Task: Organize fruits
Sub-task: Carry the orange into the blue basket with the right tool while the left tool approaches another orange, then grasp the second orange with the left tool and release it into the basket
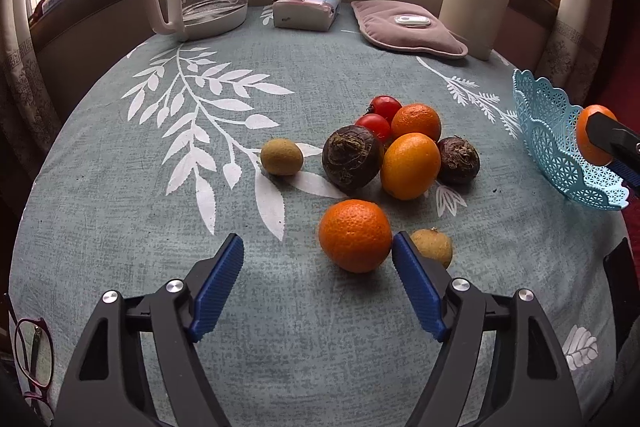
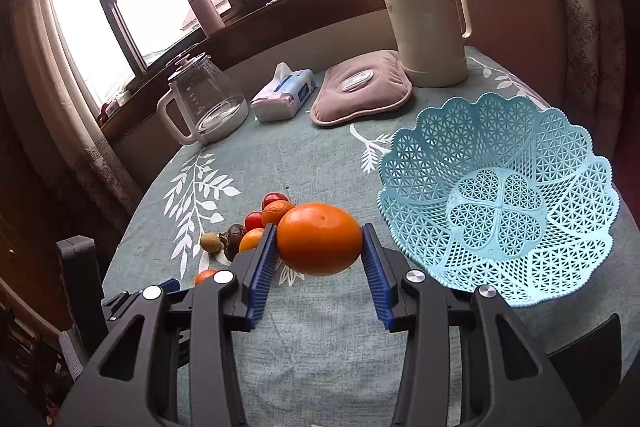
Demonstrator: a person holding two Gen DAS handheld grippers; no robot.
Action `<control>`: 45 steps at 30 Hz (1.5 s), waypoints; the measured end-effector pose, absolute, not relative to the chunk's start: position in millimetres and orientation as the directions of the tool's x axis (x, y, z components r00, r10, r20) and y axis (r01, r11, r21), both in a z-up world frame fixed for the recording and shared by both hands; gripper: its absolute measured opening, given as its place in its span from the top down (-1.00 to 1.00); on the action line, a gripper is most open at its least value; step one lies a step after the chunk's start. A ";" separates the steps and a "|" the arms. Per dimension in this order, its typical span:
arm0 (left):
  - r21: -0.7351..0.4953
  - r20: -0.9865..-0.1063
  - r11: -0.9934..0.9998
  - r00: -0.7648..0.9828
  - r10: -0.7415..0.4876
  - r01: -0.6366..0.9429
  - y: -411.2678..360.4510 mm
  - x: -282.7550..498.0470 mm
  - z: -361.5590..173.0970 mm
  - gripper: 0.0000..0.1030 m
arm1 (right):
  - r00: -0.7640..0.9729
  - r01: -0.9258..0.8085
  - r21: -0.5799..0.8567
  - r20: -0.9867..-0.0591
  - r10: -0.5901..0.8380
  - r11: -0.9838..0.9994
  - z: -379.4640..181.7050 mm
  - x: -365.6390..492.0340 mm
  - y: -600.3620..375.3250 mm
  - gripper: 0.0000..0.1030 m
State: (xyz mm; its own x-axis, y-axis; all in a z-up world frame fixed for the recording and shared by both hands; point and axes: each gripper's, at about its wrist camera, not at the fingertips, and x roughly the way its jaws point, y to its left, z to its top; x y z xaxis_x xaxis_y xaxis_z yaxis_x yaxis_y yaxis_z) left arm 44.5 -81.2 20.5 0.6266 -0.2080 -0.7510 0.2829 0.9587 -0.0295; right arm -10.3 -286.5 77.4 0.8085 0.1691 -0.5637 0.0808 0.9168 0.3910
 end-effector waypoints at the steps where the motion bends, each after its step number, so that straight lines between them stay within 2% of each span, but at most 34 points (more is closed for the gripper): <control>1: -0.033 -0.753 0.958 0.623 -0.212 0.286 -81.9 45.0 19.9 -0.40 | 0.812 0.087 0.394 -0.560 0.164 0.915 78.6 -11.3 -290.6 0.15; 4: -0.057 -0.757 0.951 0.608 -0.240 0.305 -83.4 45.9 18.0 -0.22 | 0.825 0.111 0.403 -0.547 0.142 0.908 83.6 -15.2 -305.5 0.15; 6: -0.082 -0.753 0.941 0.598 -0.274 0.328 -84.2 44.9 17.8 0.02 | 0.833 0.133 0.412 -0.539 0.123 0.902 86.6 -18.2 -318.0 0.15; 9: -0.096 -0.741 0.933 0.601 -0.299 0.346 -85.1 41.8 20.0 0.24 | 0.843 0.178 0.423 -0.532 0.084 0.888 89.1 -23.0 -340.5 0.15; 15: -0.111 -0.729 0.936 0.612 -0.306 0.335 -81.2 38.7 21.8 0.26 | 0.841 0.284 0.451 -0.540 0.006 0.846 86.9 -32.1 -386.3 0.15; 22: -0.116 -0.722 0.942 0.624 -0.298 0.316 -74.5 36.1 27.9 0.28 | 0.785 0.382 0.435 -0.619 -0.037 0.815 70.9 -28.6 -412.4 0.15; 24: -0.114 -0.715 0.941 0.632 -0.299 0.318 -74.2 33.8 32.8 0.36 | 0.766 0.404 0.431 -0.642 -0.041 0.807 65.3 -27.1 -415.1 0.15; 30: -0.093 -0.683 0.939 0.665 -0.302 0.331 -76.8 25.8 50.8 0.36 | 0.751 0.426 0.446 -0.660 -0.033 0.787 59.6 -26.6 -419.5 0.15; 35: -0.094 -0.683 0.947 0.672 -0.286 0.307 -72.3 27.6 50.3 0.34 | 0.769 0.450 0.467 -0.636 -0.065 0.761 66.5 -38.2 -428.3 -0.11; 38: -0.108 -0.702 0.948 0.653 -0.286 0.299 -70.5 32.7 43.8 0.32 | 0.781 0.456 0.481 -0.620 -0.077 0.749 72.2 -42.9 -431.6 -0.16; 41: -0.119 -0.709 0.946 0.641 -0.294 0.302 -71.6 34.5 38.1 -0.07 | 0.790 0.457 0.494 -0.607 -0.082 0.740 76.6 -46.9 -433.5 -0.20; 42: -0.114 -0.709 0.947 0.642 -0.290 0.301 -73.0 34.8 36.8 -0.14 | 0.793 0.457 0.498 -0.603 -0.084 0.737 78.1 -47.8 -434.1 -0.21; 45: -0.100 -0.720 0.948 0.636 -0.279 0.303 -77.2 38.2 31.4 -0.15 | 0.802 0.453 0.508 -0.591 -0.086 0.732 82.4 -51.3 -435.1 -0.28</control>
State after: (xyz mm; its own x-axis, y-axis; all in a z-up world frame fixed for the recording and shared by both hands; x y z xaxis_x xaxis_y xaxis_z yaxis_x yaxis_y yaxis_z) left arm 38.2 -77.2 31.4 0.6357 -0.2791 -0.7197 0.3030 0.9477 -0.0999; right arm -51.3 -435.1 82.4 0.8020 -0.0862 -0.5910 0.4533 0.7321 0.5084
